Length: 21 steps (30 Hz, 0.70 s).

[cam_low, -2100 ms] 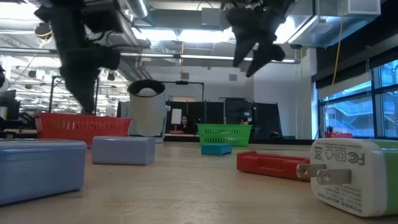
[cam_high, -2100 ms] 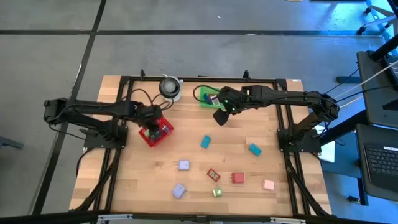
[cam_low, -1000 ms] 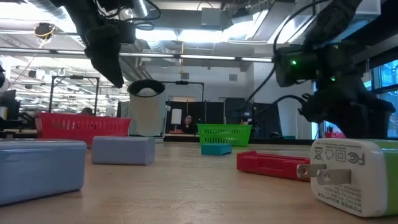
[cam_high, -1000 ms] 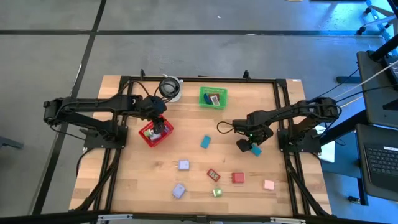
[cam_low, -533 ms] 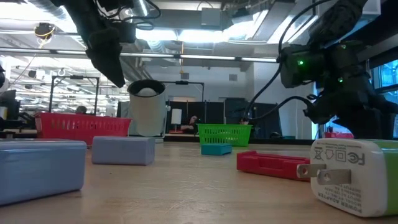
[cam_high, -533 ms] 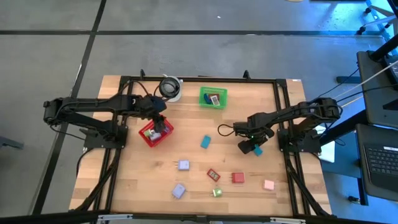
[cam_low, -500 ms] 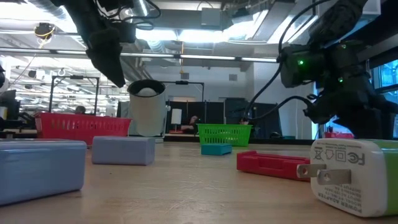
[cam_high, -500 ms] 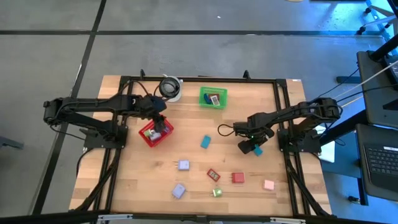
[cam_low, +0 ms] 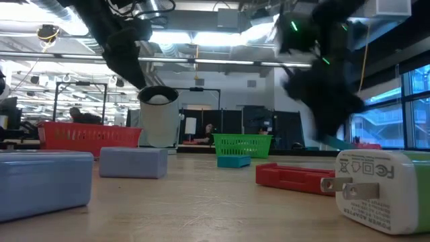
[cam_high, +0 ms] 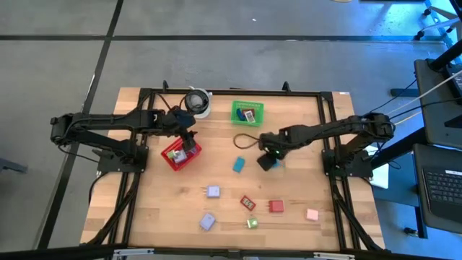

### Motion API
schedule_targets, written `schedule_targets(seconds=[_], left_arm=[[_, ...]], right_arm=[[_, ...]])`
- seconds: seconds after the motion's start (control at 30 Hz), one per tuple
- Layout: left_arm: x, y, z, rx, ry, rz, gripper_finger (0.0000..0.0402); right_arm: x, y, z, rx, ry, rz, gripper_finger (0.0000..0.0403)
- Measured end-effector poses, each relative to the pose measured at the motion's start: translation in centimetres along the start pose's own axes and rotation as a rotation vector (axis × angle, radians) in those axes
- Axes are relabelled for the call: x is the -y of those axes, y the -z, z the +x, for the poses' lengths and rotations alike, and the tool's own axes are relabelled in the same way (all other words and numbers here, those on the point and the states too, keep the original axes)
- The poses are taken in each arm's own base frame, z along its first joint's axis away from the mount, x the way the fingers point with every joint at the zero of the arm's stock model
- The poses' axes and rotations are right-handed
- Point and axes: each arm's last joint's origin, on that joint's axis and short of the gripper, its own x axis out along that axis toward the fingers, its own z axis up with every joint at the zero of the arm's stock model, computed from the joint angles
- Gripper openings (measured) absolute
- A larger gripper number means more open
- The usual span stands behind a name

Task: Pick & Place Office items
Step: Put the right light blue digital clock into the green bin

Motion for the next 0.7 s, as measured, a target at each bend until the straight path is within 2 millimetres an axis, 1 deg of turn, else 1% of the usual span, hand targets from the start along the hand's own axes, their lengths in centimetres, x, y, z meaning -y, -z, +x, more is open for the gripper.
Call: schedule_targets(seconds=[0.07,0.17,0.37,0.53,0.7], left_arm=[[0.1,-0.3,0.0,0.033,0.002,0.009,0.0184],[0.1,-0.9,0.0,0.095,-0.002,0.018,0.0184],[0.3,-2.1,-0.2,0.219,0.014,0.034,0.0184],[0.4,-2.9,-0.4,0.294,0.026,0.012,0.0184],[0.5,-3.6,-0.7,0.368,0.038,-0.012,0.0184]], right_arm=[[-0.7,-1.3,-1.3,0.093,0.002,-0.023,0.0159],[-2.2,-3.7,-3.7,0.304,-0.022,-0.048,0.0156],[-4.2,-7.3,-9.0,0.678,0.025,-0.105,0.0174],[-5.4,-9.5,-13.4,0.933,0.012,-0.117,0.0163],[-6.3,-10.4,-15.7,1.09,-0.047,-0.189,0.0164]])
